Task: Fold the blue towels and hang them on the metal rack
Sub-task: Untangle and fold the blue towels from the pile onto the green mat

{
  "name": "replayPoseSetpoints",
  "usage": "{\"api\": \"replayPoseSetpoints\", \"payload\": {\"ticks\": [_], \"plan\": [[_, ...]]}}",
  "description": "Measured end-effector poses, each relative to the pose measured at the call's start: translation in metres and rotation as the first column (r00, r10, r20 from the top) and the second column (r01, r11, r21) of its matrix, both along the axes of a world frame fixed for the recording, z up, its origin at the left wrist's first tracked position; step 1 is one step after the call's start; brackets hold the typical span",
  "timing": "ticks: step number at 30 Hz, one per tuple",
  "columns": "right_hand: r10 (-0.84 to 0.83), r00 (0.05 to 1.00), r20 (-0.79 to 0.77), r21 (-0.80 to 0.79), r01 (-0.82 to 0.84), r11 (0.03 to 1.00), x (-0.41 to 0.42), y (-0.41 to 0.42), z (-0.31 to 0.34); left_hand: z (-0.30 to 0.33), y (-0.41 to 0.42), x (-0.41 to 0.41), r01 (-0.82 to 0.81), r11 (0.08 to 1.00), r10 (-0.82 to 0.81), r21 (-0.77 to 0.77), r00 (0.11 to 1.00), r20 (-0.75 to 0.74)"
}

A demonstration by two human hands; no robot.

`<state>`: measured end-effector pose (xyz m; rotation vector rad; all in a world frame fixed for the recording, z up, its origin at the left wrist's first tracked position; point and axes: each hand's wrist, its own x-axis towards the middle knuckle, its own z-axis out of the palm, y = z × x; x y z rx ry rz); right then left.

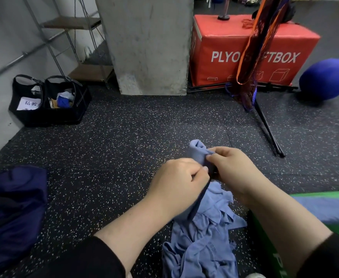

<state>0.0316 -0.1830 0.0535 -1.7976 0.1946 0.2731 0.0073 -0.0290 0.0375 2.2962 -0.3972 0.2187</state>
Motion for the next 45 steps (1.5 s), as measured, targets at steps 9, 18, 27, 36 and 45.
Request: {"api": "replayPoseSetpoints", "payload": {"ticks": [9,18,27,36,45], "plan": [[0.439,0.884,0.163,-0.461,-0.325,0.826,-0.001,-0.007,0.023,0.009,0.036,0.027,0.198,0.895,-0.137,0.401,0.975,-0.176],[0.446,0.88,0.165,-0.524,-0.304,0.795,0.006,-0.02,0.013,0.016,0.026,0.02,0.09,0.94,-0.046,0.328,0.989,-0.14],[0.355,0.911,0.209,-0.678,-0.126,0.724,0.003,-0.007,0.009,0.023,0.026,0.021,-0.123,0.949,0.183,0.29,0.965,-0.187],[0.357,0.906,0.227,-0.782,-0.049,0.621,-0.002,0.015,0.005,0.013,0.024,0.029,-0.297,0.948,0.316,0.111,0.845,-0.432],[0.345,0.918,0.196,-0.686,-0.123,0.717,-0.008,0.027,0.007,0.013,0.013,0.021,-0.352,0.933,0.313,-0.068,0.893,-0.323]]}}
